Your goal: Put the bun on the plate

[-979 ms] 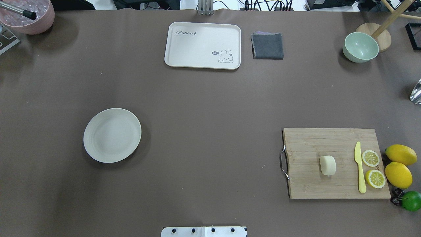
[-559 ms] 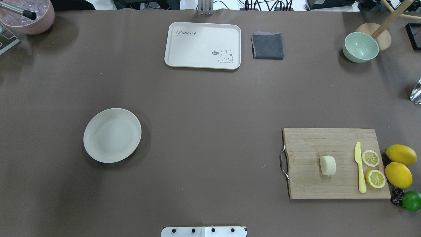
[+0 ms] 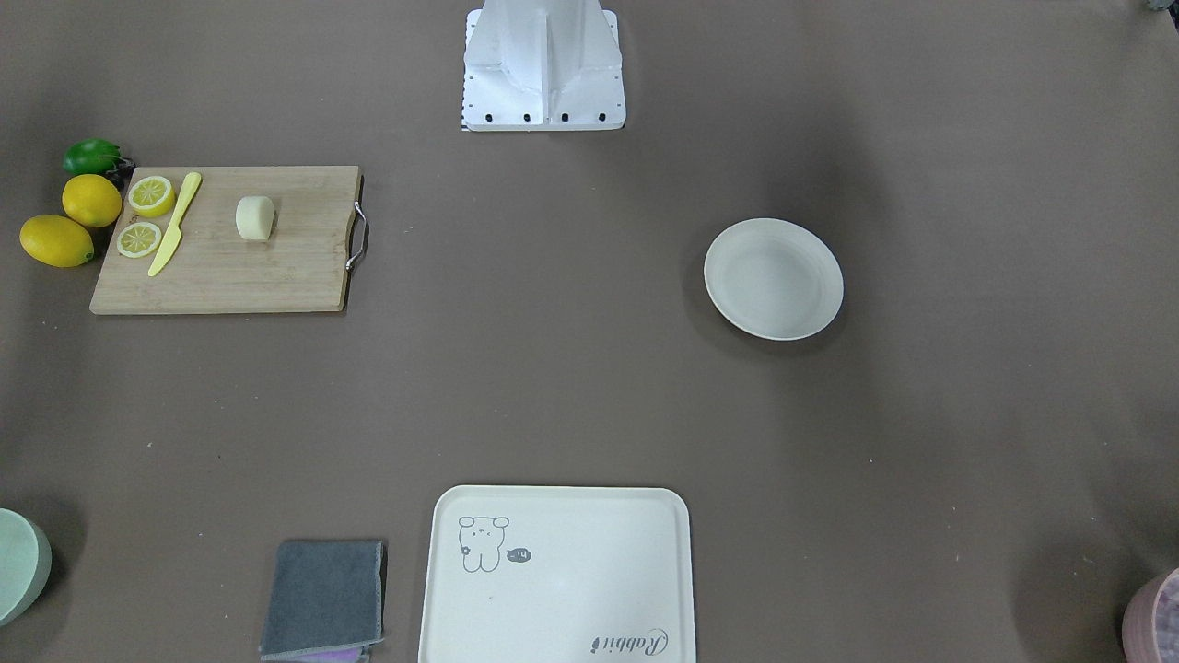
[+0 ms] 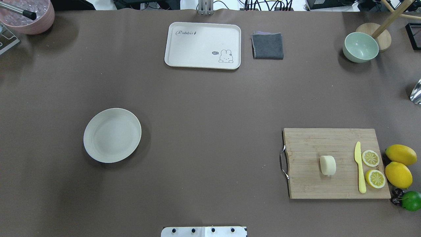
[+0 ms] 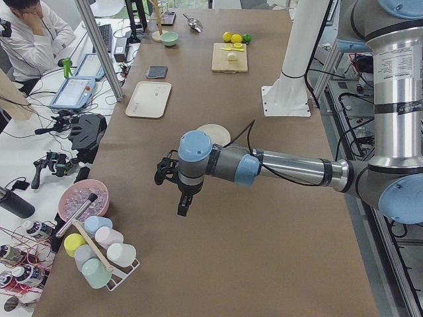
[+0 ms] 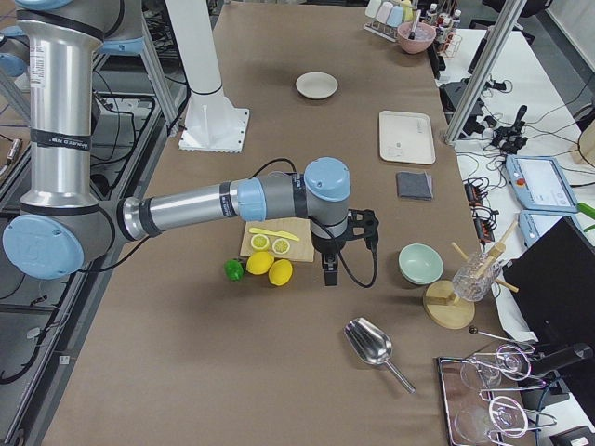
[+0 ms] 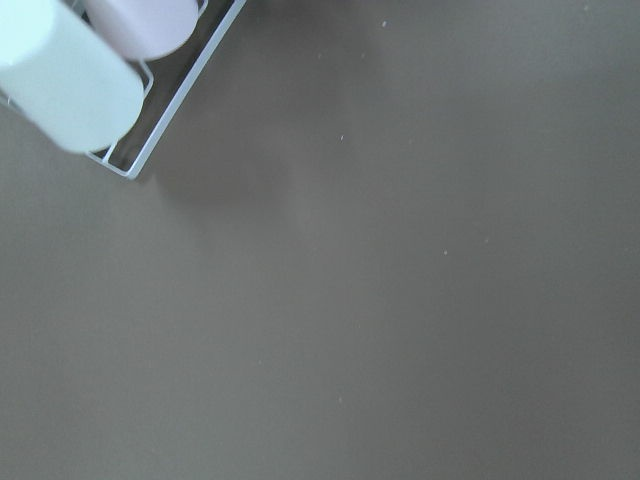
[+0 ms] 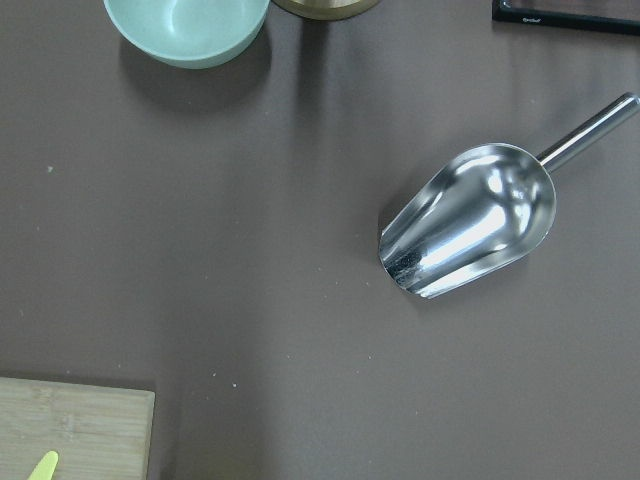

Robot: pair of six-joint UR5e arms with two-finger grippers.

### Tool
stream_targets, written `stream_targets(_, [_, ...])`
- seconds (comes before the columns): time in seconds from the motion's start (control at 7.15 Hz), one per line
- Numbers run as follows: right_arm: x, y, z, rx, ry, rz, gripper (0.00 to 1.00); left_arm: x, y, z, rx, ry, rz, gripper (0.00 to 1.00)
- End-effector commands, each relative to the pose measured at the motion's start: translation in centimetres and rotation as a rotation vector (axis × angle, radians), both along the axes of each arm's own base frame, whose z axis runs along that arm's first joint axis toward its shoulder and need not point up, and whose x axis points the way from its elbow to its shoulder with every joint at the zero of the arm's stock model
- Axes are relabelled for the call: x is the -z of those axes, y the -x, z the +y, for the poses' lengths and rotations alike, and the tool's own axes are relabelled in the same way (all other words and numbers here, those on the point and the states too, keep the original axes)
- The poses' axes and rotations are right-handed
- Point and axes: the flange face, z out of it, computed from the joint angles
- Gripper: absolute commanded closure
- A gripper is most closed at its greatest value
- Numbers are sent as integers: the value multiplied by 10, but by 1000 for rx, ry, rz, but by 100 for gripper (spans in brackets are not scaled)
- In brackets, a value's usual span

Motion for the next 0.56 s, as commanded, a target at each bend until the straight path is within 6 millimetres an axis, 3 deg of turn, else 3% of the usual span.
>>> stream_targets(0.0, [10,-8,-7,-20,-22,-4,0,-5,0,-12,10,-138,7,2])
stream_targets(0.14, [17,-12,-1,-19,-51,-2,0,7,-3,-34,18,-146,19,2])
stream_targets(0.42, [13,-11,-3,-26,-115,-7,0,1,-7,-21,-17,-149,76,2])
